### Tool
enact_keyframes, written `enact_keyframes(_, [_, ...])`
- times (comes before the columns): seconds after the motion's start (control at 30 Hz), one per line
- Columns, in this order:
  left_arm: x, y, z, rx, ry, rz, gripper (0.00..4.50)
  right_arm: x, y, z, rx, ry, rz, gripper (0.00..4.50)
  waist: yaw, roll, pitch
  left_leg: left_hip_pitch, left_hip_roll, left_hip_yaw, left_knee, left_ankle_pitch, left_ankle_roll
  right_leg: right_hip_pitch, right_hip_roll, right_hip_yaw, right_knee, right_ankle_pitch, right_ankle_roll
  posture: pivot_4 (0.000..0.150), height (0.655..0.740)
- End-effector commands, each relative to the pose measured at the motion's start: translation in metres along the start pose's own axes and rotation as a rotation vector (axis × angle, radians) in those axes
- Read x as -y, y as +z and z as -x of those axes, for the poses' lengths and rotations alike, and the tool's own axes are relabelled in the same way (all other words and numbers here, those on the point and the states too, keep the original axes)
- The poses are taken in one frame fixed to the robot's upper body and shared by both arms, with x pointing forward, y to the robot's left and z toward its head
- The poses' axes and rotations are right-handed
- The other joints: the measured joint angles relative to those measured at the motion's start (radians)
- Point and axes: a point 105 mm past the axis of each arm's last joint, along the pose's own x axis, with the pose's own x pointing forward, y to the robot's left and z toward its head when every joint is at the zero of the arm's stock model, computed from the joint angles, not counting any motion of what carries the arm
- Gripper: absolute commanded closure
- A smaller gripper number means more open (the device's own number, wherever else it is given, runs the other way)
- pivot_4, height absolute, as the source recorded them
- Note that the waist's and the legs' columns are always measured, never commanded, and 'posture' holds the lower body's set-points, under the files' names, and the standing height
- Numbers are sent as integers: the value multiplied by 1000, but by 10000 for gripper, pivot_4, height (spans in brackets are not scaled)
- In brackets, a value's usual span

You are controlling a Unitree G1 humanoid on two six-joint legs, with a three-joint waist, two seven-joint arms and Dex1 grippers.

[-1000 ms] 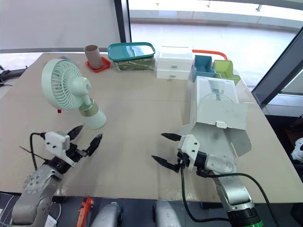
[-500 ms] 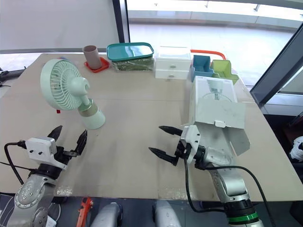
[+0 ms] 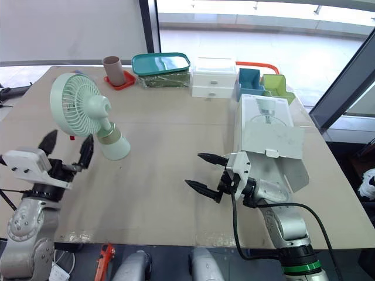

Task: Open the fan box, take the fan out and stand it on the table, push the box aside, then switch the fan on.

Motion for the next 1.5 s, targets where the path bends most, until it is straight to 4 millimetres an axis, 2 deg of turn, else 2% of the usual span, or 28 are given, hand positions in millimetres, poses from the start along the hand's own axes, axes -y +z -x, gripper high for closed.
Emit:
enact_keyframes(0.03, [-4, 10, 1, 26, 26, 1, 0, 2, 8, 2, 16, 1, 41, 323, 1, 0, 0, 0, 0, 0, 0, 0, 0, 0, 0, 0, 0, 0, 0, 1500, 7400])
enact_keyframes(0.17, [-7, 10, 0, 23, 51, 12, 0, 2, 8, 3, 15, -1, 42, 323, 1, 0, 0, 0, 0, 0, 0, 0, 0, 0, 0, 0, 0, 0, 0, 1500, 7400])
enact_keyframes(0.4, [-4, 6, -22, -12, -6, 57, 0, 3, 7, 2, 4, 0, 49, 323, 0, 0, 0, -1, 0, 0, 2, 0, 0, 0, 0, 0, 0, 1, 0, 1500, 7400])
enact_keyframes(0.6, [-11, 3, -34, -68, 43, 87, 0, 4, 5, 3, -1, -8, 55, 323, 1, 0, 0, -1, 0, -1, 2, 0, 0, 0, 0, -1, 0, 1, 1, 1500, 7400])
enact_keyframes(1.0, [-9, 2, -46, -91, 8, 116, 0, 0, 2, 1, -5, -7, 57, 323, 1, 0, 0, -2, 0, -1, 3, 0, 0, 0, 0, -1, 0, 1, 1, 1500, 7400])
enact_keyframes(1.13, [-4, 0, -50, -116, -28, 140, 10289, 0, 2, 3, -6, -13, 60, 0, 1, 0, 0, -2, 0, -1, 3, 0, 0, 0, 0, -1, 0, 1, 1, 1500, 7400])
enact_keyframes(1.5, [3, -1, -51, -142, -72, 171, 10289, -3, 1, 2, -6, -14, 59, 0, 1, 0, 0, -2, 0, -1, 3, 0, 0, 0, 0, -1, 0, 1, 1, 1500, 7400])
